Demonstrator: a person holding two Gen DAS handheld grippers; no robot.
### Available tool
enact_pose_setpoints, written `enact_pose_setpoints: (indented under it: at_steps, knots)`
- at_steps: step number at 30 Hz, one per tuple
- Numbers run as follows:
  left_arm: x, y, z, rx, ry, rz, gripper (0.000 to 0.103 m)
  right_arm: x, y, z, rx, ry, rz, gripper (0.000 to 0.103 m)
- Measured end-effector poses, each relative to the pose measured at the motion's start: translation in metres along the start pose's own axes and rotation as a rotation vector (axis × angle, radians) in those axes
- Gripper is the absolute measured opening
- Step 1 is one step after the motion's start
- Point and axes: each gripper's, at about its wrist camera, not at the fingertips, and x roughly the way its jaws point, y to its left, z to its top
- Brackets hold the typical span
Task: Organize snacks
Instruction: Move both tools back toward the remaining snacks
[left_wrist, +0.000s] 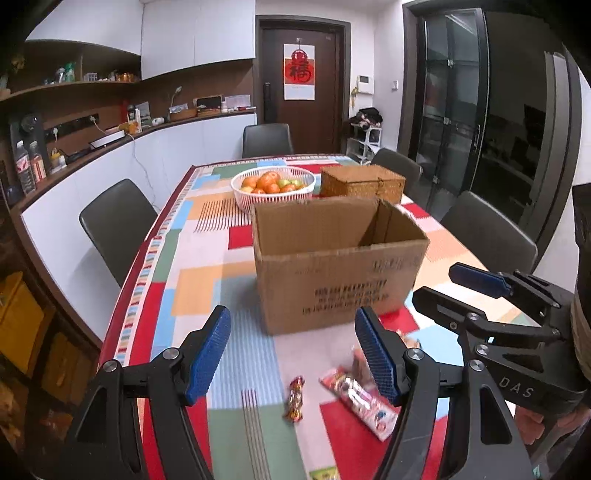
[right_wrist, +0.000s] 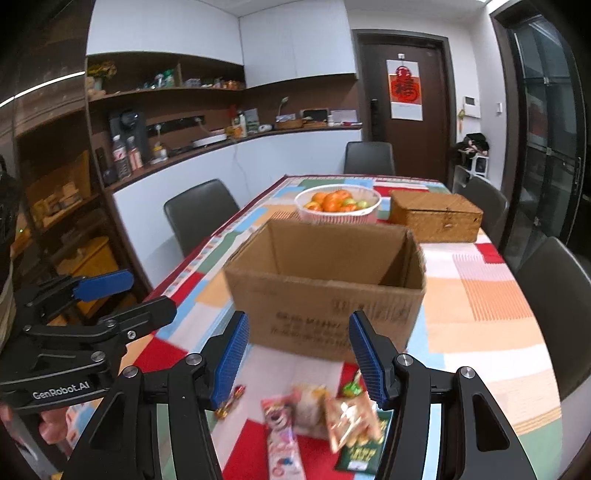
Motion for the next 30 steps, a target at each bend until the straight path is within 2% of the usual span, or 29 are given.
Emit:
enact_pose_setpoints:
  at_steps: [6,15,21,30]
  knots:
    - [-0.002,0.004,-0.033,-0.007,0.051,-0.007,0.069,0.000,0.012,-0.027,-0.006,0.045,0.025,0.057]
    - [0.020,0.007,-0.074,-0.009,0.157,-0.009,0.069,0.026,0.023,-0.072,-0.008,0.209,0.083,0.057]
    - [0.033,0.011,-0.098,0.019,0.192,0.015,0.069,0.043,0.024,-0.095,-0.010,0.287,0.068,0.057]
    - [0.065,0.018,-0.113,0.016,0.232,-0.057,0.068,0.070,0.027,-0.118,-0.022,0.372,0.056,0.056]
